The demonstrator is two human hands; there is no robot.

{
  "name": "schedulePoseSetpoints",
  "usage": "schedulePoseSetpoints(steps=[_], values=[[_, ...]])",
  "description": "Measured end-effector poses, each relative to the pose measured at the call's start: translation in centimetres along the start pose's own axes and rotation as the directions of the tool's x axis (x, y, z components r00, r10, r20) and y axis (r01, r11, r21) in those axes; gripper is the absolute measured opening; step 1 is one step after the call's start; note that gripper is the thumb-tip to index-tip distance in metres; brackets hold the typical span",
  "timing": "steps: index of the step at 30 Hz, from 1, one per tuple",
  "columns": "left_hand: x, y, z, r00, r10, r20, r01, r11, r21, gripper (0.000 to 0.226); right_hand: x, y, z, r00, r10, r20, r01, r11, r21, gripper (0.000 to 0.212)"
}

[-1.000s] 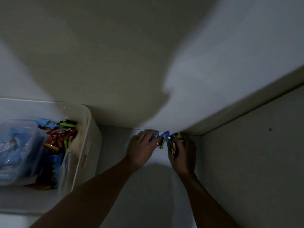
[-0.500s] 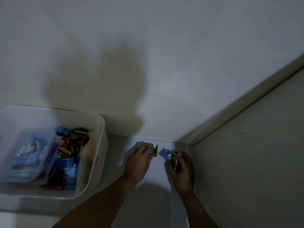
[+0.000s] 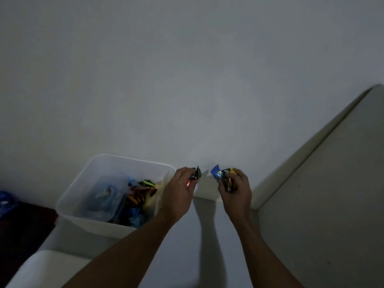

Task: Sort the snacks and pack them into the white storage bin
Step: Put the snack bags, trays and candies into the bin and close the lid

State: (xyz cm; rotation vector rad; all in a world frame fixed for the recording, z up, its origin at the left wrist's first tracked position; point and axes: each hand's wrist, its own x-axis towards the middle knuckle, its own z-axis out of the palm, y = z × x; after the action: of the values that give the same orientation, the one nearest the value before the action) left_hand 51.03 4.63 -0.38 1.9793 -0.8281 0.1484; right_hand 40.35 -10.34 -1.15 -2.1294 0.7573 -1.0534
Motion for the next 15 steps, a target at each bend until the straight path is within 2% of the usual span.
schedulePoseSetpoints(steps=[3, 6, 8, 10, 12, 15], values=[[0.5, -1.2, -4.2, 0.997, -0.043, -0.071, 0.043, 0.999, -0.008, 0.022, 0.1, -4.8, 2.9, 0.998, -0.047, 0.031, 0.043, 0.991, 0.129, 0.031], [0.5, -3.2, -8.0, 0.970, -0.200, -0.136, 0.195, 0.980, -0.050, 0.021, -0.4, -8.9, 6.1, 0.995, -0.062, 0.079, 0.044, 0.975, 0.218, 0.031], [0.3, -4.9, -10.0, 0.953, -0.290, -0.088, 0.289, 0.957, -0.032, 0.022, -0.8, -11.3, 8.4, 0.988, 0.007, 0.155, -0.042, 0.975, 0.220, 0.028], [0.0, -7.2, -11.2, 0.941, -0.338, -0.003, 0.338, 0.940, 0.040, 0.020, -1.1, -13.3, 10.7, 0.952, 0.119, 0.283, -0.172, 0.970, 0.171, 0.020], [-0.3, -9.3, -11.8, 0.906, -0.417, 0.069, 0.413, 0.908, 0.071, 0.018, -1.5, -14.5, 12.9, 0.896, 0.210, 0.391, -0.275, 0.954, 0.118, 0.027], [-0.7, -11.4, -11.9, 0.838, -0.514, 0.185, 0.499, 0.858, 0.124, 0.017, -1.9, -15.3, 16.0, 0.815, 0.330, 0.476, -0.385, 0.923, 0.021, 0.036]])
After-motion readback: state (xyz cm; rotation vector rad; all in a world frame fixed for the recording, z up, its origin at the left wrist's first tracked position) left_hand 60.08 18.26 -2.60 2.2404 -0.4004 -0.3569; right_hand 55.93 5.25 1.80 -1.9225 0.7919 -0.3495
